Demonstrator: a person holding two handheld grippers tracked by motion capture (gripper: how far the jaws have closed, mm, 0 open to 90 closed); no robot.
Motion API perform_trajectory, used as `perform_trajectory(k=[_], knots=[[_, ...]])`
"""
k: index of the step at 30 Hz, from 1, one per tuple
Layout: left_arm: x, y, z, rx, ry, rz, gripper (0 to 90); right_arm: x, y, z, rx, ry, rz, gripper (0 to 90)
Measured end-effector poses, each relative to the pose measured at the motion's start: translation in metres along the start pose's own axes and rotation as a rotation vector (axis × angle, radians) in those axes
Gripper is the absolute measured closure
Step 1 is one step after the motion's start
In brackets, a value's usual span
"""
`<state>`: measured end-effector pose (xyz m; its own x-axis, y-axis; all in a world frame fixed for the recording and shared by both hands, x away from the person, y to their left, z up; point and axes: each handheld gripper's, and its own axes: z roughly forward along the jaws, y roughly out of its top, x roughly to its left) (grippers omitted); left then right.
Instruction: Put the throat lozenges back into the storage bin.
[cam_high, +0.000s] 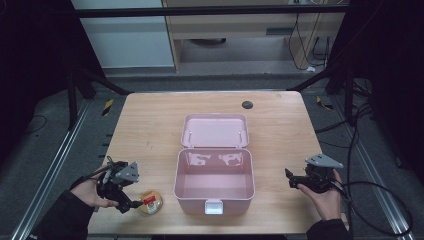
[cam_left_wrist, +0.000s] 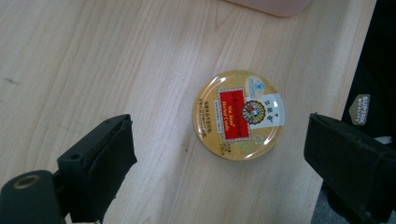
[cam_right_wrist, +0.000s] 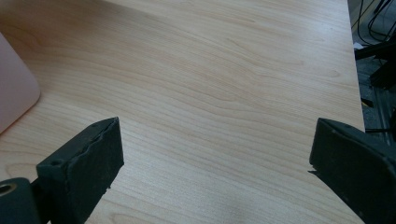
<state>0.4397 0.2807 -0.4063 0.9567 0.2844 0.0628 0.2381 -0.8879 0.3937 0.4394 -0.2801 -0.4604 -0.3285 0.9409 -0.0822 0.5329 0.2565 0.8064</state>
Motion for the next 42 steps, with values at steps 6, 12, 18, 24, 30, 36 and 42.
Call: perform_trajectory(k=[6, 12, 18, 24, 30, 36, 42], knots=[[-0.003, 0.002, 0.009, 0.025, -0.011, 0.018, 7.7, 0.001, 0.0, 0.001, 0.01, 0.002, -0.004, 3.0], [-0.006, 0.004, 0.018, 0.045, -0.021, 0.033, 6.9, 0.002, -0.001, 0.002, 0.02, 0.005, -0.009, 3.0], [-0.008, 0.005, 0.028, 0.067, -0.03, 0.051, 6.5, 0.002, -0.001, 0.003, 0.027, 0.007, -0.015, 2.9], [-0.01, 0.005, 0.038, 0.083, -0.042, 0.075, 6.3, 0.003, -0.001, 0.004, 0.034, 0.008, -0.023, 2.9], [-0.011, 0.005, 0.047, 0.108, -0.051, 0.089, 6.1, 0.004, -0.002, 0.006, 0.042, 0.01, -0.033, 2.8], [-0.011, 0.005, 0.054, 0.12, -0.061, 0.094, 6.8, 0.005, -0.002, 0.007, 0.049, 0.009, -0.038, 2.8], [-0.01, 0.006, 0.063, 0.134, -0.072, 0.108, 8.9, 0.006, -0.002, 0.008, 0.058, 0.012, -0.046, 2.8]])
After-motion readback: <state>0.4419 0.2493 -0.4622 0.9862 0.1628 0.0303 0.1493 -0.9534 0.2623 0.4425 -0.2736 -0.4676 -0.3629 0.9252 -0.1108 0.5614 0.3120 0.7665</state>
